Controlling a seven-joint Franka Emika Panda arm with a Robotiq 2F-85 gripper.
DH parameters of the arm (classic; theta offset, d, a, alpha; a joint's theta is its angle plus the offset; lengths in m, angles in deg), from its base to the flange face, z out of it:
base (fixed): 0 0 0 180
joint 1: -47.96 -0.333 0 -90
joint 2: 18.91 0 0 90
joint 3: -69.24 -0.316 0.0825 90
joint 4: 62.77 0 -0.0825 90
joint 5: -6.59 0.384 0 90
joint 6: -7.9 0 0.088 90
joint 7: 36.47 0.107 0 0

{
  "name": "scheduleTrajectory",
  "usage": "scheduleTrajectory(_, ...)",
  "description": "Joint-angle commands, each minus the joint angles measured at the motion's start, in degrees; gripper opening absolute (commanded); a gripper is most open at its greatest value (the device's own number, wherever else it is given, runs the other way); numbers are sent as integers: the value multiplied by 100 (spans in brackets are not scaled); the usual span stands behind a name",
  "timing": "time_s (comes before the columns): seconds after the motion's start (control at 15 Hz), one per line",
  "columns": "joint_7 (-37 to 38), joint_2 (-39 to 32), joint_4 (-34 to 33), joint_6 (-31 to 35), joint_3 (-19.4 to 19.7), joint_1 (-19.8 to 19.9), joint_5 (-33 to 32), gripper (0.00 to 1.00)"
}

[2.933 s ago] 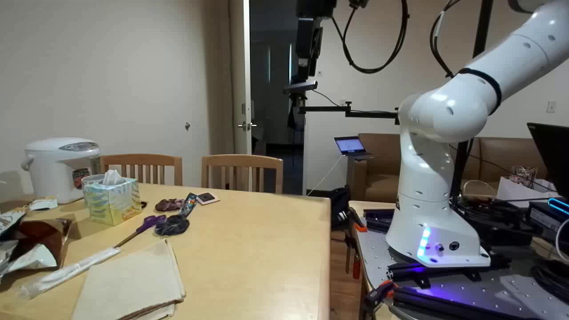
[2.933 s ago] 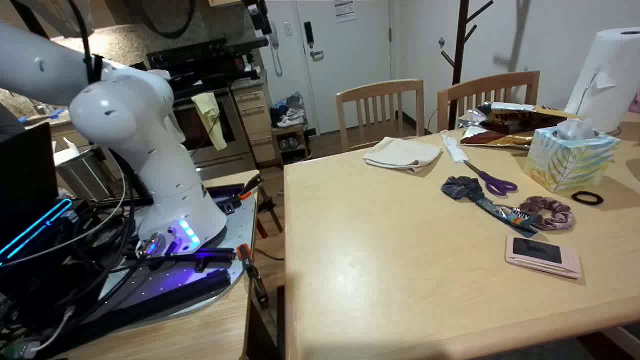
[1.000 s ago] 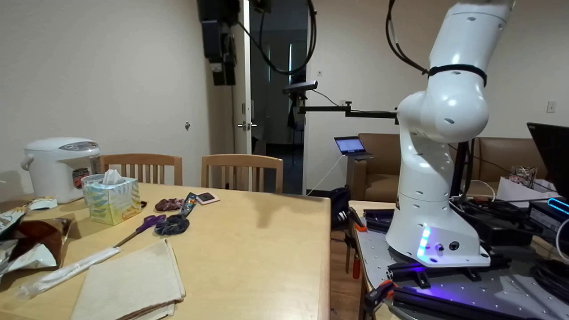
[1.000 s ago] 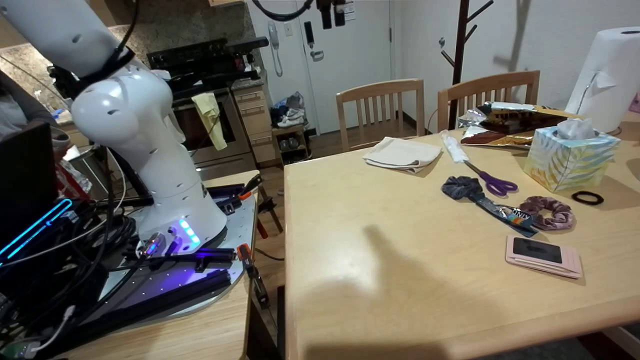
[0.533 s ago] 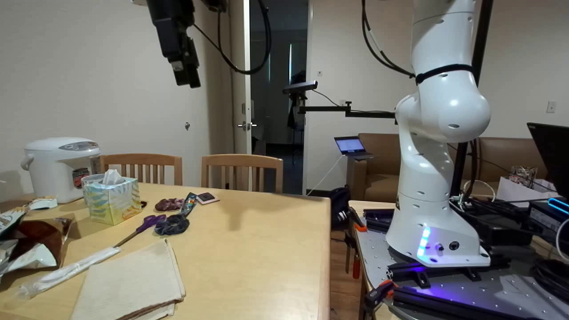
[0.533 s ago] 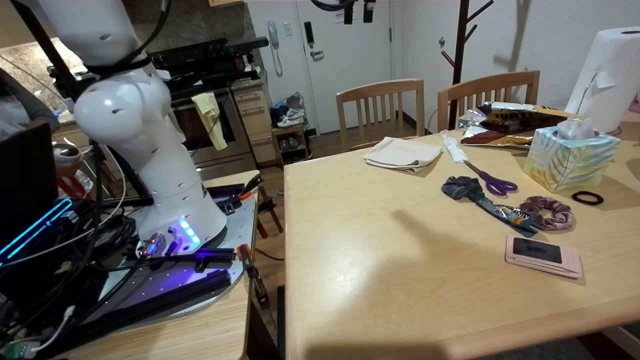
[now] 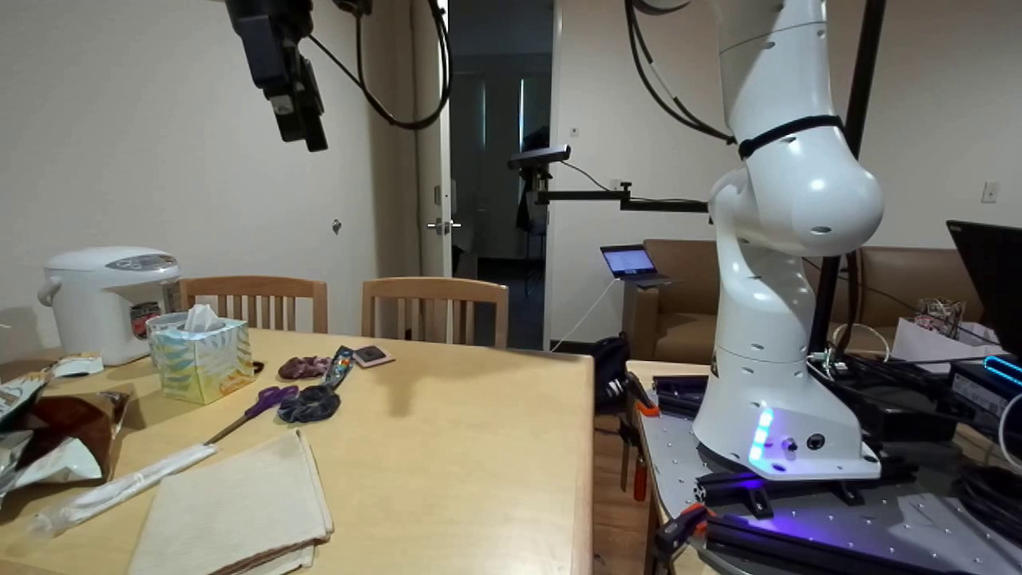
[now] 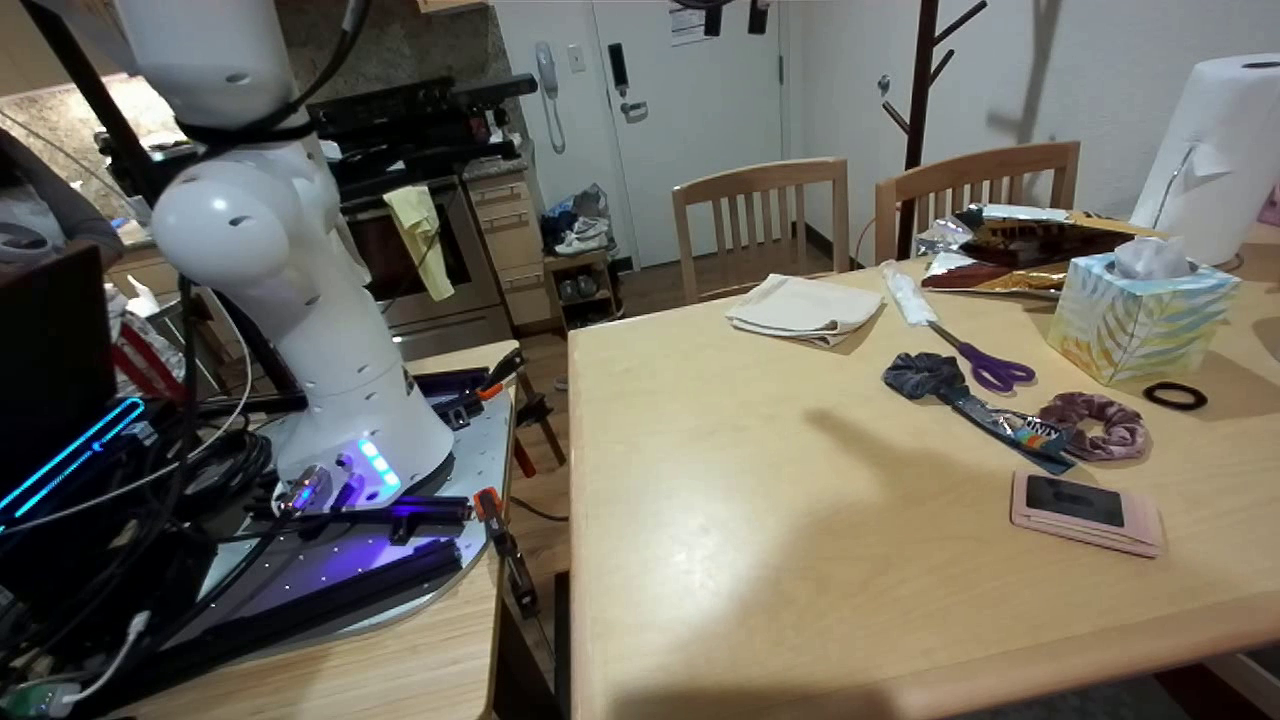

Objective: Wipe the table with the towel

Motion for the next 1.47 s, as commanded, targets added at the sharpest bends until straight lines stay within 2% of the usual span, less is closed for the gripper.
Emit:
scheduleTrajectory(0.0, -199, 415, 395, 782, 70, -120, -277, 100)
scheduleTrajectory(0.2, -266, 401, 685, 2091, 84, -105, -145, 100)
scheduleTrajectory(0.33, -224, 337, 887, 2690, 95, -133, -259, 100)
scheduleTrajectory(0.67, -293, -67, 1227, 3322, 155, -113, -258, 100)
scheduleTrajectory(1.0, -575, -860, 1169, 4171, 214, -141, -429, 100)
scheduleTrajectory(1.2, -648, -1187, 1125, 4266, 268, -107, -508, 100)
scheduleTrajectory(1.4, -453, -1200, 1206, 4191, 297, -130, -425, 100)
